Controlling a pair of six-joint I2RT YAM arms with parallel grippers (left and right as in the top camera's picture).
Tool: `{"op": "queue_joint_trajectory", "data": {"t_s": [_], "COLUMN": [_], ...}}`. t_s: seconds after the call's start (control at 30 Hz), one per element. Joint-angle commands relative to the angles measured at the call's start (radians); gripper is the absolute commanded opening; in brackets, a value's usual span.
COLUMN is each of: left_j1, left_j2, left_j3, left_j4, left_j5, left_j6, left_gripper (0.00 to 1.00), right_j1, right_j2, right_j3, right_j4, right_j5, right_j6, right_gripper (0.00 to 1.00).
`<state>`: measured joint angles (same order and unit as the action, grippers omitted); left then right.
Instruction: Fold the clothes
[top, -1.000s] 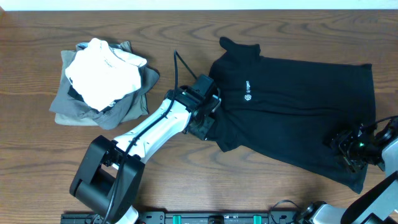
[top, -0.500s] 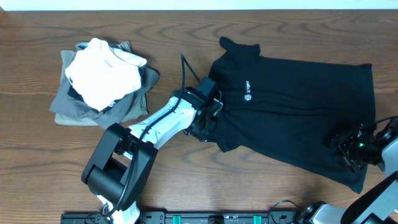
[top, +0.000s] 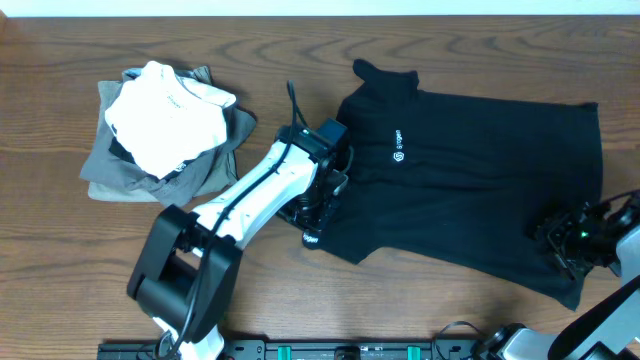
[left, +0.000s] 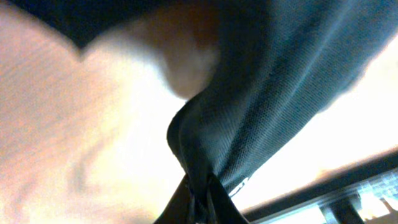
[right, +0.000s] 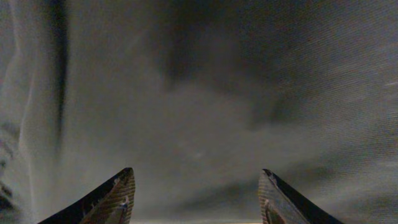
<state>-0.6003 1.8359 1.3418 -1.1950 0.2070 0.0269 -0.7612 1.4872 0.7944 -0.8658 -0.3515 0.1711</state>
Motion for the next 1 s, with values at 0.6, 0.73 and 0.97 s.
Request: {"op": "queue_joint_trajectory", "data": {"t_s": [0.6,0.73,0.97], "left_j1": [-0.001,-0.001,-0.001], "left_j2": [-0.041,-0.041,-0.041], "left_j3": [0.025,0.025,0.025], "left_j4": [-0.060,-0.045,-0.027], "left_j5": [0.171,0.171,0.171], "left_j6": [-0.078,-0.078,-0.077], "left_gripper": [0.06,0.06,0.06], "right_j1": [-0.161,-0.161,-0.162], "right_j2": [-0.017,-0.017,-0.017], "right_j3": [-0.004,-0.040,-0.170], "right_j4": [-0.139,-0.128,-0.010], "right_j5": [0.280,0.285,0.303], "right_j6": [0.140,0.167,0.192], "right_gripper": [0.71,0.60,0.58]}}
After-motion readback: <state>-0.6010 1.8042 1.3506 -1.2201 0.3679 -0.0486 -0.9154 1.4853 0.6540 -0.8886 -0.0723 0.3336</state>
